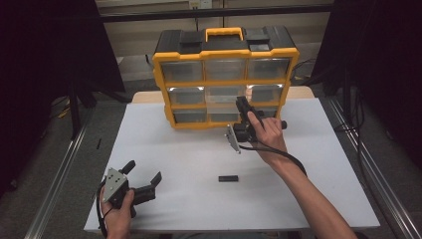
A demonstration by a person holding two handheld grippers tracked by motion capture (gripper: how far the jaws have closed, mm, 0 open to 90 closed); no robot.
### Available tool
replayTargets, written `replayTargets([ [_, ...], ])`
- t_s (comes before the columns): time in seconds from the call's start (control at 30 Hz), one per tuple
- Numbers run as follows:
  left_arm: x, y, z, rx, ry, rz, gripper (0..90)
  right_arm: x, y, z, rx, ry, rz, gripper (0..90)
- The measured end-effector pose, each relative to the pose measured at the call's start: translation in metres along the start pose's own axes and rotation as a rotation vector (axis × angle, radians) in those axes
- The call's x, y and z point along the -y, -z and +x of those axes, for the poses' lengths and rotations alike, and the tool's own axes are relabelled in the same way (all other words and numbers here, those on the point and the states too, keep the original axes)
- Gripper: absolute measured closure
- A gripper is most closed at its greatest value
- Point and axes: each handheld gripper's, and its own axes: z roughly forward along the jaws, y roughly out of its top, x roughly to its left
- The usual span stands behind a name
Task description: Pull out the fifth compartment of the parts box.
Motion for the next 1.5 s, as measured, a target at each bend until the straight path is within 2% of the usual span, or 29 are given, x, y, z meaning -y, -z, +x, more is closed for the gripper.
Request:
replayTargets([
  [1.27,0.001,-0.001,0.0,0.005,0.007,0.008,1.3,0.002,0.013,-0.002,0.0,0.003,-0.015,77.8],
  [1.5,0.0,0.0,0.0,0.003,0.007,0.005,1.3,0.002,0.017,-0.002,0.0,0.016,-0.02,78.0],
])
